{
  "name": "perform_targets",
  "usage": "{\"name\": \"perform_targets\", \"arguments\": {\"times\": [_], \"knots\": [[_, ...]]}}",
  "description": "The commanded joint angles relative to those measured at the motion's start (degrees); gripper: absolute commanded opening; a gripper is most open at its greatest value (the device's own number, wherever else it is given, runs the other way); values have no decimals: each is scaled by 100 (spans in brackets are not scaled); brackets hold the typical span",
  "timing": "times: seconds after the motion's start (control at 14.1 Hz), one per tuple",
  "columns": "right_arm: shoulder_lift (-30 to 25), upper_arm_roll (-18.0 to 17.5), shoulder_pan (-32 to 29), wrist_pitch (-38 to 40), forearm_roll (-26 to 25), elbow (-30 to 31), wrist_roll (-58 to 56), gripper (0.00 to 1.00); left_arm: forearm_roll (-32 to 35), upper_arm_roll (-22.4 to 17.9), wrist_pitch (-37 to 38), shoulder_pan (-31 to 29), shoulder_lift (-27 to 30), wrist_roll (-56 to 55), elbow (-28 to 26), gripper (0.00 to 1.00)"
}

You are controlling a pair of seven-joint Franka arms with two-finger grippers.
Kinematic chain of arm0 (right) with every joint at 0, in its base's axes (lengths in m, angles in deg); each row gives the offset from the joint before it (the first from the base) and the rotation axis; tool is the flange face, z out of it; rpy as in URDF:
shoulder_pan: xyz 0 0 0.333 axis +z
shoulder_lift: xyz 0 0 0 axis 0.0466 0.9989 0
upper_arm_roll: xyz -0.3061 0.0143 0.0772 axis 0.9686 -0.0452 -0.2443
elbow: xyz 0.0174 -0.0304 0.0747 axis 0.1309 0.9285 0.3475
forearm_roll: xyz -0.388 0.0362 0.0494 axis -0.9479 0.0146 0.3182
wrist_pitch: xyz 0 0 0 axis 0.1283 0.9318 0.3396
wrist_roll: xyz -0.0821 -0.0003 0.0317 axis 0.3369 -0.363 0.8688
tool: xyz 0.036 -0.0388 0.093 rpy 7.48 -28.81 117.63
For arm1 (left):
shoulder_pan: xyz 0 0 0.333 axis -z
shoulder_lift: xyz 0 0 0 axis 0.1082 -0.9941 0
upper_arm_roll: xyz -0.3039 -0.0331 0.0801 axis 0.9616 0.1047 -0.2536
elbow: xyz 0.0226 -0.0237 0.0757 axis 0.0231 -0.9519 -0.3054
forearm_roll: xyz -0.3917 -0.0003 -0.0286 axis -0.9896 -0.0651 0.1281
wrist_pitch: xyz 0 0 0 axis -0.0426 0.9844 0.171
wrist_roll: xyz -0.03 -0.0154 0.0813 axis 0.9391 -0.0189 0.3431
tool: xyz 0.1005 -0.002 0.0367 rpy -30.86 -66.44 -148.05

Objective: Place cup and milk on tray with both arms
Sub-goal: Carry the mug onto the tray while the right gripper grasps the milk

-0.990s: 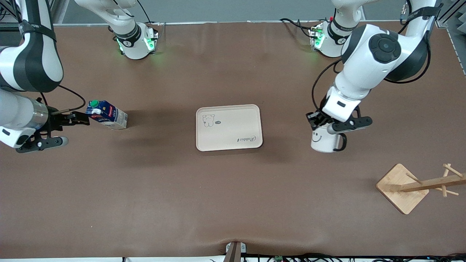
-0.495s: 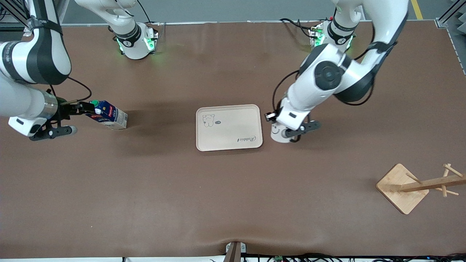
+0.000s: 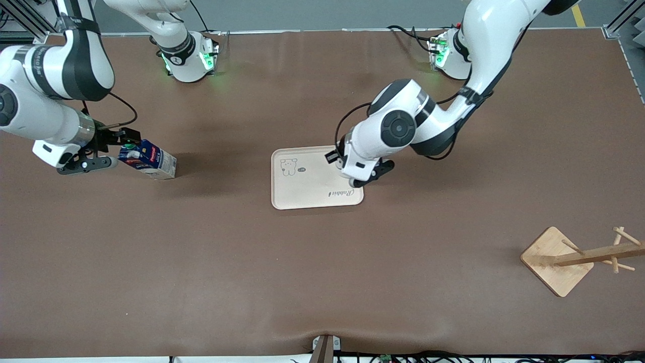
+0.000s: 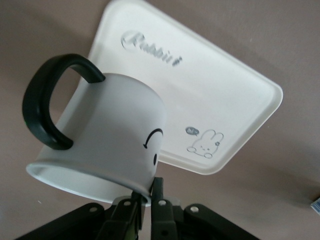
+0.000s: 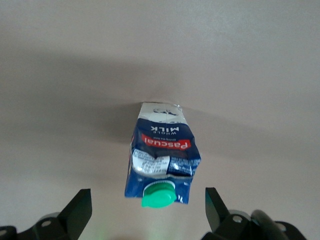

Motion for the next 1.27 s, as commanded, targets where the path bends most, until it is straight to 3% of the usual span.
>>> {"name": "perform_targets", "arguments": {"times": [0.0,0.57,0.64,0.71,0.78,1.06,1.13,1.2], "knots": [[-185,-53,-122,-284,107,371,-33,100,-274,-13,157,118,-647,-81,449,0],[-159,-53,-183,-582,98,494,-94,100,-310,-75,157,118,-1157,-55,450,0],[-159,-44,-192,-757,98,590,-94,100,-310,-75,157,92,-1175,-46,450,25],[-150,-52,-192,-916,98,704,-94,100,-249,-75,157,83,-1175,15,450,78],[-141,-53,-201,-1030,98,793,-94,100,-214,-83,157,74,-1158,59,450,100],[-106,-53,-192,-1075,98,907,-94,100,-213,-198,174,57,-1114,15,818,100],[-106,-53,-192,-1075,98,934,-94,95,-213,-198,244,-13,-1053,15,897,100],[-106,-53,-183,-1041,98,934,-94,62,-205,-198,349,-83,-1000,7,1037,100]]}}
